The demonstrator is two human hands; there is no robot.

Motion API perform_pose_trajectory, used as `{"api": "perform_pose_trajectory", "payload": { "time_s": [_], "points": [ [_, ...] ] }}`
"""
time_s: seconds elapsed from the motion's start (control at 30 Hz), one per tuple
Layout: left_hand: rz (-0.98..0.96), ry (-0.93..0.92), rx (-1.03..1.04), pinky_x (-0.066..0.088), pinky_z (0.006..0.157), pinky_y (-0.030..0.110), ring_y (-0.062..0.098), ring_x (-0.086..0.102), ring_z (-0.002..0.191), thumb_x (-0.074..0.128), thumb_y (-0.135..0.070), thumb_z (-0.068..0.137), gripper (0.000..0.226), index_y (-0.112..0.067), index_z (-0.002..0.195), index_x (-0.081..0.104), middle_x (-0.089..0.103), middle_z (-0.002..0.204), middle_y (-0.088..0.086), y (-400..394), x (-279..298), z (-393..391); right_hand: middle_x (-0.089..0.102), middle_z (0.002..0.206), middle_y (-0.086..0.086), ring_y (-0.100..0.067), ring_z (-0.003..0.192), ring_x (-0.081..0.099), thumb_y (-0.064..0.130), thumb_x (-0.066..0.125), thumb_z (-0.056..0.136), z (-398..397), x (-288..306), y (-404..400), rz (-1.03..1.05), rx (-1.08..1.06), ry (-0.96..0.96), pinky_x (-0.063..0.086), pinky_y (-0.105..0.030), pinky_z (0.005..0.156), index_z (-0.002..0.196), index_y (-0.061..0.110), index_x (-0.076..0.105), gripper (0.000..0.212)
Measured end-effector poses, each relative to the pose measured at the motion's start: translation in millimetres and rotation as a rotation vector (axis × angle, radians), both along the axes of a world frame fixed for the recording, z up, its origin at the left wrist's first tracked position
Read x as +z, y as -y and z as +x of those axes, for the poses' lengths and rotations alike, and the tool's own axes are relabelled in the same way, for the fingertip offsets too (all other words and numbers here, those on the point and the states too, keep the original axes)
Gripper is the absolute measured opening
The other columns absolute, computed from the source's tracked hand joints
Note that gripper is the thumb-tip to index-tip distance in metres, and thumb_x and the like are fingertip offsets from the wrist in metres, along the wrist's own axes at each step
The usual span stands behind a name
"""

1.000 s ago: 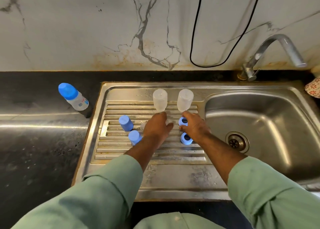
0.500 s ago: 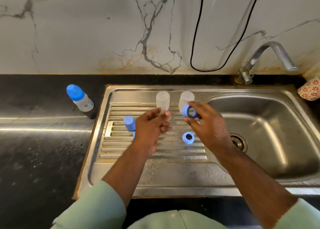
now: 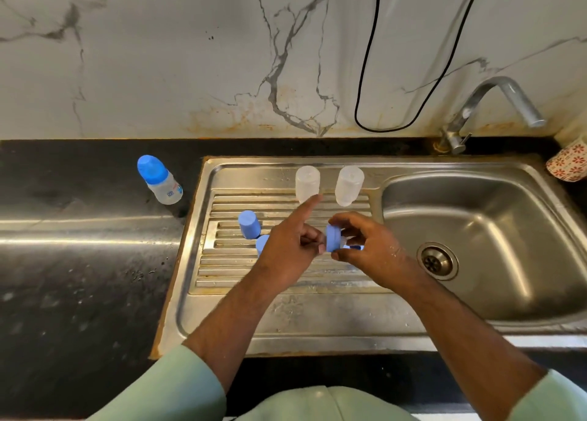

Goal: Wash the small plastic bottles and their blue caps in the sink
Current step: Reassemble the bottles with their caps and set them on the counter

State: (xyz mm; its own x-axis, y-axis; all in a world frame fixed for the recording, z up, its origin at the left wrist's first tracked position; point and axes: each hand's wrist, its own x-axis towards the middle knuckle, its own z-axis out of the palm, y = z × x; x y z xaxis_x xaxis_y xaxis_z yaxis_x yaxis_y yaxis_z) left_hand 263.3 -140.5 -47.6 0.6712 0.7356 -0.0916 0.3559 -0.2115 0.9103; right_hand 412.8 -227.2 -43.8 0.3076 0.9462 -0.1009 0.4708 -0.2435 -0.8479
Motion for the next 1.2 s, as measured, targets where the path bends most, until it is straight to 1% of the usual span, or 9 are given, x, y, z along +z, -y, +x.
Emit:
{"api": "perform_pose_trajectory", "payload": {
  "time_s": [0.13,0.3,0.4,0.47,0.63,0.73,0.83,1.03,1.2],
  "points": [
    [0.085,-0.013,-0.099,0.049,0.080,0.008,0.000,0.065,0.076,0.061,0.002,0.092,0.078,-0.035,0.152,0.028,0.071,0.081,-0.005,1,9,-13,0.062,0.112,0.013,-0.006,0.104,0.061,-0.001,0.079,0.074,-10,0,1,-0.012,0.057,-0.004,0.049,-0.017,0.094,0.124,0.023,0.063,0.058],
    [0.145,0.071,0.271,0.052,0.063,0.018,0.008,0.060,0.072,0.083,-0.022,0.079,0.044,-0.028,0.119,0.066,0.066,0.090,-0.004,3,19,-22,0.068,0.105,0.024,0.005,0.102,0.059,0.007,0.085,0.069,-27,8,3,0.091,-0.038,-0.125,0.042,-0.020,0.082,0.107,0.038,0.062,0.053],
    [-0.547,0.229,0.475,0.046,0.055,0.026,0.012,0.059,0.070,0.066,-0.035,0.093,0.020,-0.020,0.107,0.068,0.070,0.100,0.005,1,21,-31,0.070,0.108,0.017,-0.006,0.104,0.062,0.006,0.085,0.068,-37,15,3,0.182,-0.076,-0.250,0.045,-0.033,0.080,0.107,0.033,0.061,0.053],
    [-1.013,0.271,0.314,0.044,0.059,0.031,0.019,0.062,0.070,0.052,-0.041,0.100,0.032,-0.014,0.106,0.069,0.068,0.101,0.010,4,18,-38,0.070,0.109,0.014,-0.008,0.105,0.063,0.005,0.084,0.070,-42,19,2,0.226,-0.065,-0.276,0.046,-0.031,0.081,0.106,0.031,0.059,0.050],
    [-1.228,0.501,0.240,0.052,0.058,0.027,0.016,0.063,0.066,0.062,-0.026,0.088,0.026,-0.005,0.101,0.069,0.058,0.093,0.011,18,12,-34,0.071,0.106,0.005,-0.013,0.101,0.065,-0.002,0.083,0.070,-51,21,-5,0.296,-0.051,-0.239,0.051,-0.031,0.089,0.106,0.021,0.059,0.048],
    [-1.214,0.564,0.298,0.053,0.058,0.023,0.012,0.058,0.063,0.064,-0.012,0.080,0.012,-0.006,0.089,0.068,0.065,0.075,0.008,18,13,-33,0.067,0.109,0.012,-0.017,0.091,0.066,0.006,0.082,0.073,-51,27,-6,0.203,0.040,-0.115,0.056,-0.030,0.079,0.119,0.032,0.056,0.059],
    [-1.153,0.516,0.352,0.050,0.058,0.021,0.015,0.057,0.073,0.062,0.000,0.086,0.011,-0.006,0.085,0.071,0.065,0.088,0.015,13,5,-35,0.066,0.111,0.011,-0.014,0.083,0.068,0.015,0.077,0.082,-50,40,-7,0.009,0.145,-0.119,0.059,-0.029,0.078,0.130,0.029,0.057,0.054],
    [-0.947,0.367,0.409,0.040,0.051,0.023,0.017,0.053,0.065,0.053,0.000,0.096,0.018,-0.009,0.086,0.066,0.062,0.072,0.007,16,-5,-34,0.072,0.095,0.002,-0.016,0.064,0.067,0.001,0.069,0.086,-54,56,-13,-0.195,0.063,-0.253,0.061,-0.034,0.066,0.112,0.014,0.071,0.029],
    [-0.314,0.441,0.534,0.053,0.068,0.023,0.014,0.063,0.074,0.060,-0.003,0.095,0.010,-0.009,0.093,0.068,0.070,0.079,0.000,31,-21,-35,0.073,0.089,-0.011,-0.016,0.058,0.065,-0.007,0.060,0.089,-72,60,-20,-0.234,-0.049,-0.410,0.059,-0.030,0.061,0.102,0.011,0.071,0.025]
  ]
}}
